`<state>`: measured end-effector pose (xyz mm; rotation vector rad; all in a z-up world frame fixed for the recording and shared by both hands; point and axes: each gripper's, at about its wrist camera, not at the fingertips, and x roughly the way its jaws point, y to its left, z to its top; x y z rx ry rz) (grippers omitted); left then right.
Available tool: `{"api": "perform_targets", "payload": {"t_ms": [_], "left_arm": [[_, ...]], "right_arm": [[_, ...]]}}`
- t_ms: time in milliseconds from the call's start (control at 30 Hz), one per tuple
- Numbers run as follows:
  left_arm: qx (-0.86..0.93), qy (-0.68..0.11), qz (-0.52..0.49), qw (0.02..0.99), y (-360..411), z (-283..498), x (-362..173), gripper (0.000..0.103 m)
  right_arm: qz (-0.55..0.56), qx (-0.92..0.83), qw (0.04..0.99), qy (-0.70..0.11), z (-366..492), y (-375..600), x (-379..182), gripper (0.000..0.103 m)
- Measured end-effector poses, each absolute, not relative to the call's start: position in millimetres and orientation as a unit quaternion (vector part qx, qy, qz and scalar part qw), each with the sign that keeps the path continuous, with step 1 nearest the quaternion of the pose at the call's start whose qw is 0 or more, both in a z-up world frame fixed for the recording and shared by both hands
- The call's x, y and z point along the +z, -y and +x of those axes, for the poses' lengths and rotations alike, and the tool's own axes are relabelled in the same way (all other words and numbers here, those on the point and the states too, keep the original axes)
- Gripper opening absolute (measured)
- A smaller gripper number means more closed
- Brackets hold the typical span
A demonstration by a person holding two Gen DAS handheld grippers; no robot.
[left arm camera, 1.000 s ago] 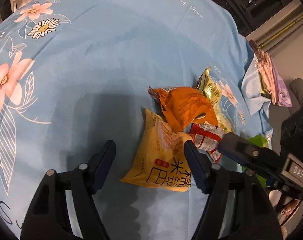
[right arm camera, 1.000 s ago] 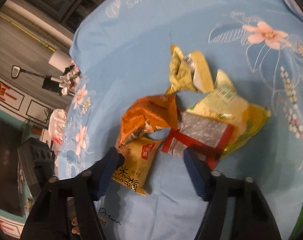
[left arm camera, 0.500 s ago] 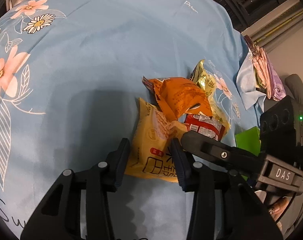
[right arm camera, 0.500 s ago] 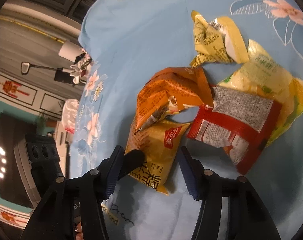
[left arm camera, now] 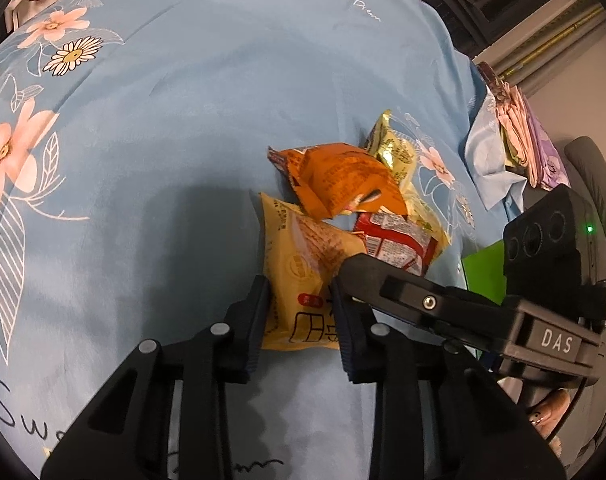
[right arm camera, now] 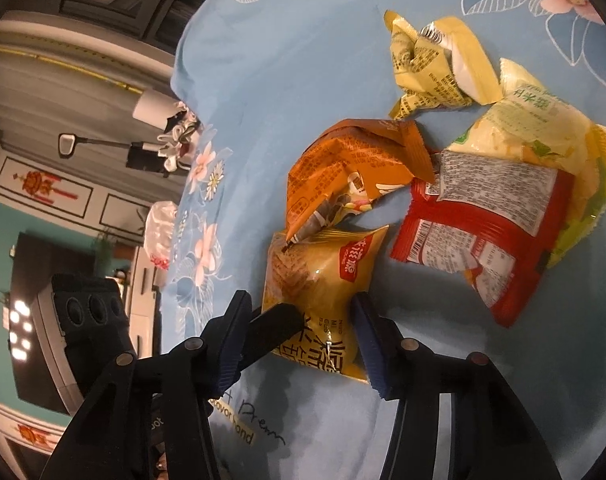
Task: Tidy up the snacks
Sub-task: 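Move the right gripper to the pile and grasp the yellow rice-cracker bag, then carry the yellow bag with the right gripper into the green box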
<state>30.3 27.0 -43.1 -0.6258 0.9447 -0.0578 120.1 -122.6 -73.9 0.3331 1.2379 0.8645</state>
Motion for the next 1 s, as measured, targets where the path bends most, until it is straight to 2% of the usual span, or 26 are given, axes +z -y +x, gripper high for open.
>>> {"api": "perform_targets", "payload": {"t_ms": [1000], "left_arm": [[-0.098, -0.387, -0.266, 0.877, 66.2, 26.8, 29.6, 0.029]], "right_arm": [[0.151, 0.362, 0.797, -0.459, 85.9, 201.4, 12.2, 0.054]]}}
